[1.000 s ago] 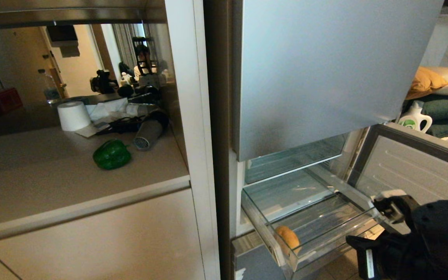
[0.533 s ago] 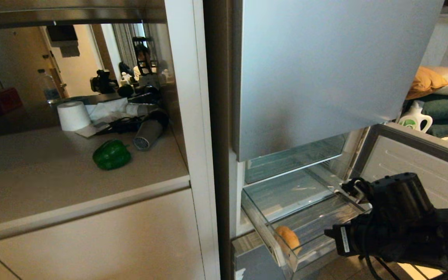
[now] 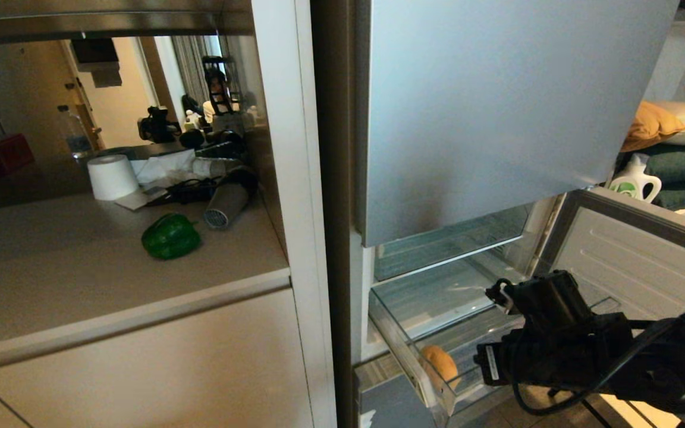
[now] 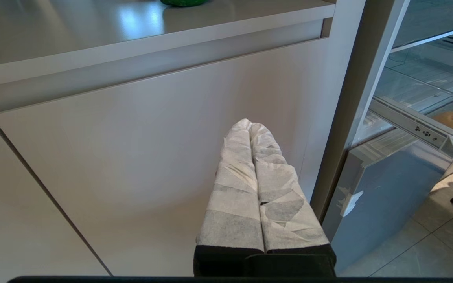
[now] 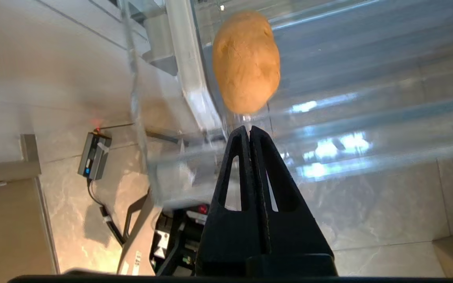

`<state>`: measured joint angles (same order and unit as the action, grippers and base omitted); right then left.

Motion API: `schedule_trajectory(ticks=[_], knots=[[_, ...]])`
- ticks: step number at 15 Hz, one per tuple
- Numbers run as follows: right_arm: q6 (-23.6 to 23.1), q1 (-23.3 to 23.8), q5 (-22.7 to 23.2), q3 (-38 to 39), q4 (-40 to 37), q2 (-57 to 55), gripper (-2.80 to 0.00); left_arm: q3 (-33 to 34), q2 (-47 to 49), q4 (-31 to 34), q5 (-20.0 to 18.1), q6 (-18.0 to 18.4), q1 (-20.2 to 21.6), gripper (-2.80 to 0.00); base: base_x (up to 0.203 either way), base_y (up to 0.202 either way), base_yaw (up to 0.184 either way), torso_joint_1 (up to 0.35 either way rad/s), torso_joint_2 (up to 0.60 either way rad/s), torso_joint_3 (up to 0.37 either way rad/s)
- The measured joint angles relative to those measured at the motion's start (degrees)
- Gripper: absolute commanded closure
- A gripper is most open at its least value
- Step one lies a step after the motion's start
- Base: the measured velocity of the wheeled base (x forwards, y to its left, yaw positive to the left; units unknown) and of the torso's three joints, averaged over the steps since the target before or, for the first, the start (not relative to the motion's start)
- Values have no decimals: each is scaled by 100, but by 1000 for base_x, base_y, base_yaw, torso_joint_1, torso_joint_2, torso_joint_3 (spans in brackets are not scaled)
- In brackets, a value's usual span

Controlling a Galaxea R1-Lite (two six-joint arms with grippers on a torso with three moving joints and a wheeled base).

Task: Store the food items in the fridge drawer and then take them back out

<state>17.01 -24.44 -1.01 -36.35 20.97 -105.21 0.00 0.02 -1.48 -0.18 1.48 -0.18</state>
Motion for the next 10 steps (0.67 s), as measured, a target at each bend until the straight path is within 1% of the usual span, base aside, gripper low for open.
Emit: schedule_trajectory(ticks=[4, 7, 10], knots=[[-45, -17, 24, -43, 888, -630, 0, 0, 0, 0, 2, 1, 0, 0, 0, 0, 0, 0, 0, 0], [-13, -46, 18, -183, 967, -972, 0, 0, 0, 0, 2, 0, 0, 0, 0, 0, 0, 0, 0, 0], [172, -63, 30, -358, 943, -1201, 0, 0, 0, 0, 0, 1, 0, 0, 0, 0, 0, 0, 0, 0]])
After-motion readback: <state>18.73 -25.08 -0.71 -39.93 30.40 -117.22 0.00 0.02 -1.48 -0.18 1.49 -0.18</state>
